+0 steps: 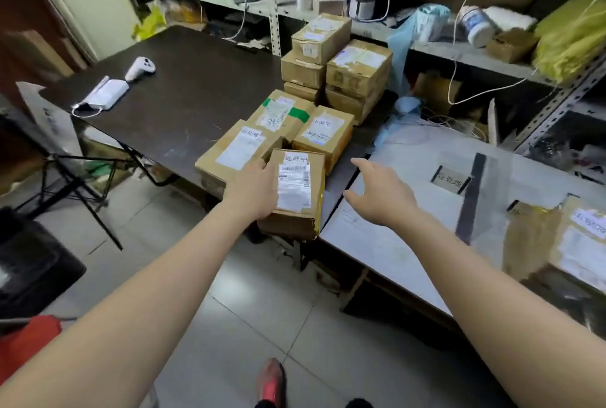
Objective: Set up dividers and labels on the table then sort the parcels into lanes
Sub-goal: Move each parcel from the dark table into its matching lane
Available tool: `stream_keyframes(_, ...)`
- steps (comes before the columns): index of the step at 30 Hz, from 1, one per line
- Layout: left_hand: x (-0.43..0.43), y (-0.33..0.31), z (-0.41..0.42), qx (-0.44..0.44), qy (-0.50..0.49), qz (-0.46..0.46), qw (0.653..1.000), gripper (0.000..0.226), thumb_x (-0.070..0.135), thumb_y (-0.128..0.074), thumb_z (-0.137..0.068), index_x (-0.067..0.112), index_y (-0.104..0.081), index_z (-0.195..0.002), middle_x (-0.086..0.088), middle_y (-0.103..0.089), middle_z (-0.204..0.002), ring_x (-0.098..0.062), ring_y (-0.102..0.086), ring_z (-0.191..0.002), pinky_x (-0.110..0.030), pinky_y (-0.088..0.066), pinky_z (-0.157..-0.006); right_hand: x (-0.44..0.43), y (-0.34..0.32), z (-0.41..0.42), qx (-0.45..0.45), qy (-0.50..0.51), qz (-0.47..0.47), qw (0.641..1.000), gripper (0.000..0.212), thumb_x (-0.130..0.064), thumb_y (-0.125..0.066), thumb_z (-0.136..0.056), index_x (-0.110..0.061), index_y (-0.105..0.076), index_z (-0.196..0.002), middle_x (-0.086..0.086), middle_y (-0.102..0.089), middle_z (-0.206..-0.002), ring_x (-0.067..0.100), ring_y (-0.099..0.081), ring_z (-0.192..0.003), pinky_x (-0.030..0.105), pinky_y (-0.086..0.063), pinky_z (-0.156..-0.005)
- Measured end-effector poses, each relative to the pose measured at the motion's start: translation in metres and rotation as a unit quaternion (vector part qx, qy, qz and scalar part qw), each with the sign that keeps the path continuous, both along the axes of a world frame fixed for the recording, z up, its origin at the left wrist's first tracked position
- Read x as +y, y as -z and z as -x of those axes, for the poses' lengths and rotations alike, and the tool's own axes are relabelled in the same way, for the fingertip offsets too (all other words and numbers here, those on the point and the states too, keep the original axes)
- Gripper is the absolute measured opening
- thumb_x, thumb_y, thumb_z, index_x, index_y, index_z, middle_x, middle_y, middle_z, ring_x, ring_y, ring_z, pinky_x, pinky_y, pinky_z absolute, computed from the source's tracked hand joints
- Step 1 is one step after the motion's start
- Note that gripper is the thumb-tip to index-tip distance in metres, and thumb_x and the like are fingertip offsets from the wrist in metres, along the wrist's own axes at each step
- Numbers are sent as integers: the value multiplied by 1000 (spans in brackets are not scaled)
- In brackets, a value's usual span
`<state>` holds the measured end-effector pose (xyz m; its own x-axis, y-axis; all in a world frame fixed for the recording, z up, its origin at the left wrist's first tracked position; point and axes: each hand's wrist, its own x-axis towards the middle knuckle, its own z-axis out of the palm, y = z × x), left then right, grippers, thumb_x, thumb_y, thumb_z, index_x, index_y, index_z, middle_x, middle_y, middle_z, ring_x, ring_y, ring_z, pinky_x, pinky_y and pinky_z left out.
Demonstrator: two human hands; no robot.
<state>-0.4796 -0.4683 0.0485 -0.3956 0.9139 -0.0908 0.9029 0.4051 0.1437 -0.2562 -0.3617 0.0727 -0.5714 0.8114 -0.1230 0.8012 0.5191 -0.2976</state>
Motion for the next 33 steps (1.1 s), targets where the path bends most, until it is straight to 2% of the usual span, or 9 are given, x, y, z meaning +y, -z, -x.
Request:
stream_keyframes(3, 8, 26, 25, -32, 23, 2, 999, 36, 31, -51, -99, 15, -49, -131, -8, -56, -115, -30, -55, -106, -36, -38, -71, -2, 18, 36, -9, 28, 29, 999, 69, -45, -57, -97, -30, -27, -158, 0, -41, -157, 28, -41, -140, 46, -49, -97)
stream_keyframes(7, 17, 50, 39, -95, 25, 29, 995, 36, 32, -50, -98, 9, -49, -125, -13, -56, -112, -34, -54, -105, -40, -46, -79, -4, 38, 68, -4, 70, 78, 994, 70, -49, -57, -97, -29, -28, -157, 5, -46, -150, 32, -46, -134, 47, -49, -97)
stream_keyframes(10, 21, 63, 41, -168, -21, 27, 985, 58, 41, -50, -99, 3, -37, -142, -16, -58, -124, -36, -58, -112, -42, -49, -85, -5, 53, 84, 27, 103, 136, 985, 70, -43, -61, -96, -26, -29, -156, 7, -50, -147, 31, -50, -131, 43, -49, -96)
stream_keyframes(12, 23, 69, 42, -243, -75, 29, 967, 69, 47, -53, -97, 2, -35, -146, -15, -60, -131, -36, -59, -117, -42, -50, -89, -6, 61, 94, 56, 125, 180, 974, 67, -36, -64, -96, -23, -33, -154, 7, -53, -145, 29, -53, -126, 38, -48, -90)
stream_keyframes(16, 23, 79, 42, -373, -145, 13, 916, 54, 53, -58, -93, 15, -52, -131, -3, -65, -126, -27, -60, -114, -42, -51, -96, -13, 75, 104, 153, 200, 261, 932, 56, -34, -68, -94, -23, -46, -144, -3, -61, -139, 19, -58, -122, 37, -51, -99)
stream_keyframes(18, 24, 80, 40, -377, -150, 3, 914, 53, 56, -59, -89, 19, -54, -128, 0, -67, -122, -26, -62, -112, -44, -52, -95, -15, 80, 106, 183, 225, 271, 918, 51, -34, -70, -92, -24, -52, -139, -4, -64, -134, 17, -61, -118, 40, -52, -101)
stream_keyframes(22, 36, 67, 32, -306, -128, -15, 943, 55, 65, -56, -85, 23, -56, -121, 1, -69, -116, -30, -65, -105, -44, -55, -88, -13, 72, 99, 237, 256, 272, 897, 48, -38, -71, -90, -28, -56, -134, -8, -68, -127, 16, -64, -113, 43, -54, -99)
stream_keyframes(25, 49, 43, 13, -282, -98, -36, 954, 55, 62, -56, -90, 20, -57, -125, -4, -68, -122, -34, -62, -111, -40, -48, -84, -7, 51, 77, 254, 269, 242, 897, 52, -43, -69, -89, -30, -55, -138, -9, -67, -129, 15, -64, -113, 43, -55, -98)
stream_keyframes(33, 86, -25, -97, -290, -11, -99, 952, 55, 62, -57, -89, 21, -61, -126, -6, -69, -122, -34, -61, -113, -42, -48, -89, 9, -5, -39, 299, 314, 141, 890, 47, -53, -67, -85, -36, -59, -128, -17, -70, -118, 12, -65, -108, 40, -54, -95)
